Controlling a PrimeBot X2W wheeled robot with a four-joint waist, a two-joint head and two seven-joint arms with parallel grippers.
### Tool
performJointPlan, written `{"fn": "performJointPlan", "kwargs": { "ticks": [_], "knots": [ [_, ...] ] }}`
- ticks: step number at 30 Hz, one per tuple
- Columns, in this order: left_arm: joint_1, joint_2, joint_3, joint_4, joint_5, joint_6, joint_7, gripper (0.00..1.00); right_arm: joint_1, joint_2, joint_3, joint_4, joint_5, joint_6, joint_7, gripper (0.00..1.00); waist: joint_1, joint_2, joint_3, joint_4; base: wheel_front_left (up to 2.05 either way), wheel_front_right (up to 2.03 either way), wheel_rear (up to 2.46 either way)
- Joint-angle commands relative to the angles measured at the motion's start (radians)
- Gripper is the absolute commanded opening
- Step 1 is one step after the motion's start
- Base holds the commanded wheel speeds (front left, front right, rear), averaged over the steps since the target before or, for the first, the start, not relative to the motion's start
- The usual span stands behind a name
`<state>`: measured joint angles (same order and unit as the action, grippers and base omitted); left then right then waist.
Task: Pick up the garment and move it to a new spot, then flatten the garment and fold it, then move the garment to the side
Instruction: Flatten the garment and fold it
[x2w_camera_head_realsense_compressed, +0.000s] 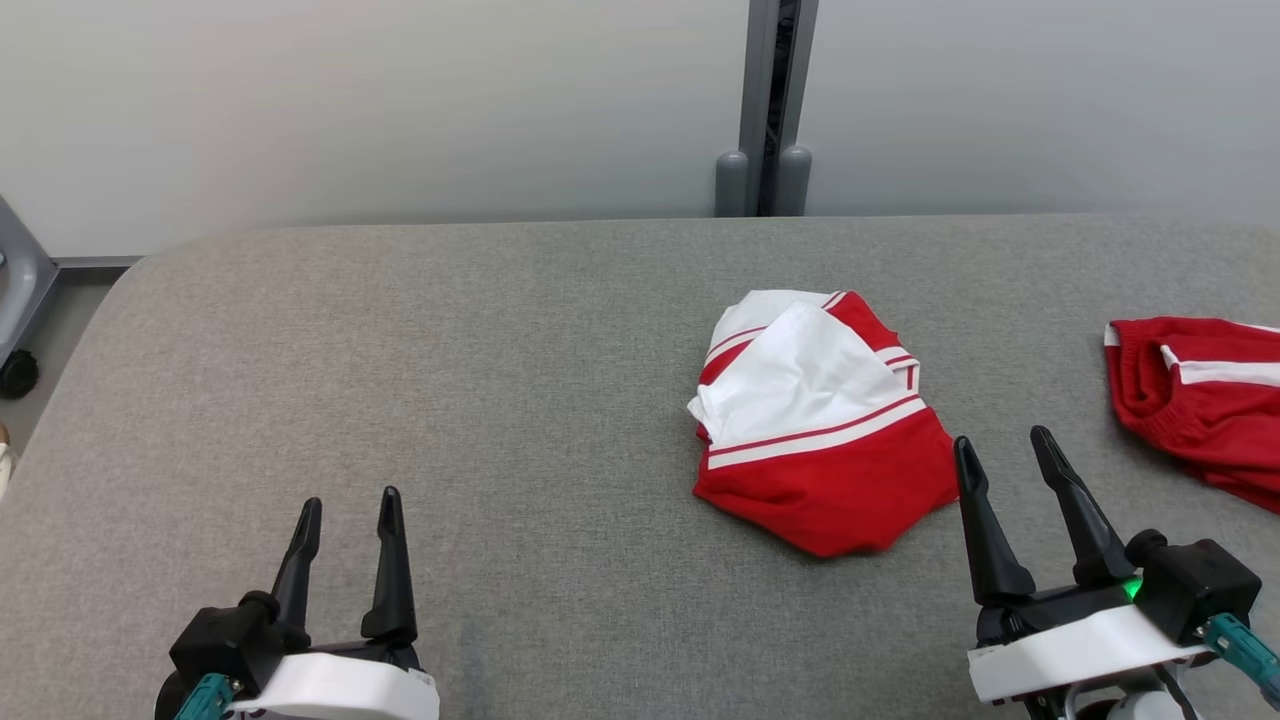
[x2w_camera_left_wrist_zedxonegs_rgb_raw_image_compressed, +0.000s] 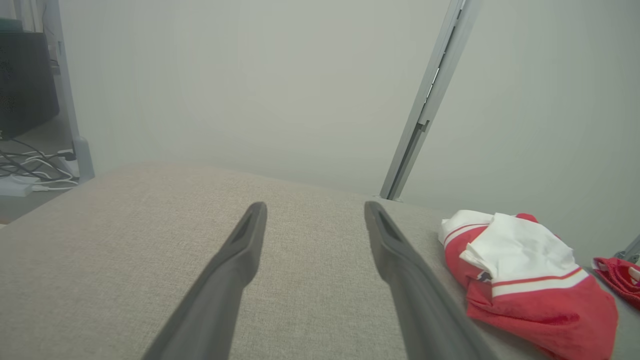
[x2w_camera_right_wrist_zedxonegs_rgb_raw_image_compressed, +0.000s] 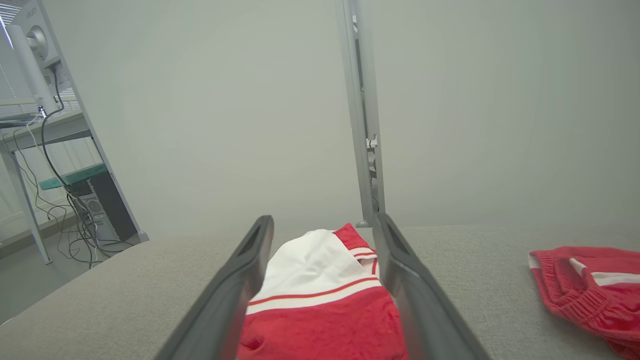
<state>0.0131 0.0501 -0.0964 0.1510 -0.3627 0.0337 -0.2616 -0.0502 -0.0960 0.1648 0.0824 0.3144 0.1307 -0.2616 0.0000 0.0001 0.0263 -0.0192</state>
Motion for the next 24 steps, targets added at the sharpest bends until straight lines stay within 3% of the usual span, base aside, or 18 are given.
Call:
{"fn": "performJointPlan", "kwargs": {
  "ticks": [1,15,18,24],
  "knots": [
    [0.005,0.003,0.000,-0.001,-0.005,0.002,-0.004,1.00,0.010,-0.008,-0.004,0.004,-0.002,0.000,-0.005,1.00,0.0000,-0.0001,-0.002,0.007,0.00,0.00,0.00],
    [-0.025,0.003,-0.031,0.016,-0.028,-0.008,-0.004,1.00,-0.023,-0.022,0.011,0.021,-0.004,0.000,-0.005,1.00,0.0000,-0.0001,0.020,0.032,0.00,0.00,0.00],
    [-0.034,0.003,-0.044,0.022,-0.030,-0.010,-0.004,1.00,-0.062,-0.047,0.023,0.053,-0.005,0.000,-0.005,1.00,0.0000,-0.0001,0.037,0.041,0.00,0.00,0.00],
    [-0.078,0.003,-0.077,0.033,-0.030,-0.012,-0.004,1.00,-0.270,-0.156,0.105,0.257,0.061,0.000,0.019,1.00,0.0000,-0.0001,0.100,0.078,0.00,0.00,0.00]
  ]
}}
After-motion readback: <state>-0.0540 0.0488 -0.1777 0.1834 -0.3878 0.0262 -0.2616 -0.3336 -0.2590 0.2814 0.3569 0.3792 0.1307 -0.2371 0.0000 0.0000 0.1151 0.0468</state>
